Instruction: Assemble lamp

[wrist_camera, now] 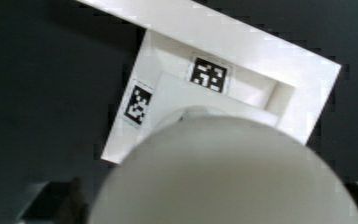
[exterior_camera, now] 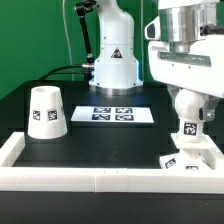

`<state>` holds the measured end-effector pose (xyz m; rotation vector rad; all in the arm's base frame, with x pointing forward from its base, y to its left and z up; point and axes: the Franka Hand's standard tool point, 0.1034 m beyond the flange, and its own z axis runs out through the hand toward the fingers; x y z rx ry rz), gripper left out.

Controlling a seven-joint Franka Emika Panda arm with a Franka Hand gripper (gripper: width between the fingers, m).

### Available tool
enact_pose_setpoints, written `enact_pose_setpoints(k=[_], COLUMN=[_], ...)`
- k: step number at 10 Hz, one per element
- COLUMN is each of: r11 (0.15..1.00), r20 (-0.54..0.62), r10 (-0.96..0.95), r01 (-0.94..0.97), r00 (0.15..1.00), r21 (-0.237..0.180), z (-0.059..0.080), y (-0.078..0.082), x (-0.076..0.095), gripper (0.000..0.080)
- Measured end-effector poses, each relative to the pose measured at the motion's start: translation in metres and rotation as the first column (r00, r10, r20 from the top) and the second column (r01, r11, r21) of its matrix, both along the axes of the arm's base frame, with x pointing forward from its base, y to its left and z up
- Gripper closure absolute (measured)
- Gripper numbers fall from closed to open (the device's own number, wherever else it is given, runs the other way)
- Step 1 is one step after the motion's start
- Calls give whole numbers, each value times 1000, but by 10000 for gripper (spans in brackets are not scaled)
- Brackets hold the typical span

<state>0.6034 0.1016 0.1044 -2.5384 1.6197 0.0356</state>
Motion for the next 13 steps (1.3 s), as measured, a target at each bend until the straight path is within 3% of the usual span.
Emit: enact_pose_setpoints(k=[2,5,9,10,13], r11=[994,894,658,636,432], r20=[18,72,84,85,81], r10=[106,447,753,771,902], r01=[-106,-444,-746,-765,-891], r00=[994,892,653,631,424], r21=[-8,-51,-99,-103,-142], z=[0,1,2,2,1], y=[2,3,-8,-8,-8], x=[0,4,6,5,6], gripper=[103,101,101,101,101])
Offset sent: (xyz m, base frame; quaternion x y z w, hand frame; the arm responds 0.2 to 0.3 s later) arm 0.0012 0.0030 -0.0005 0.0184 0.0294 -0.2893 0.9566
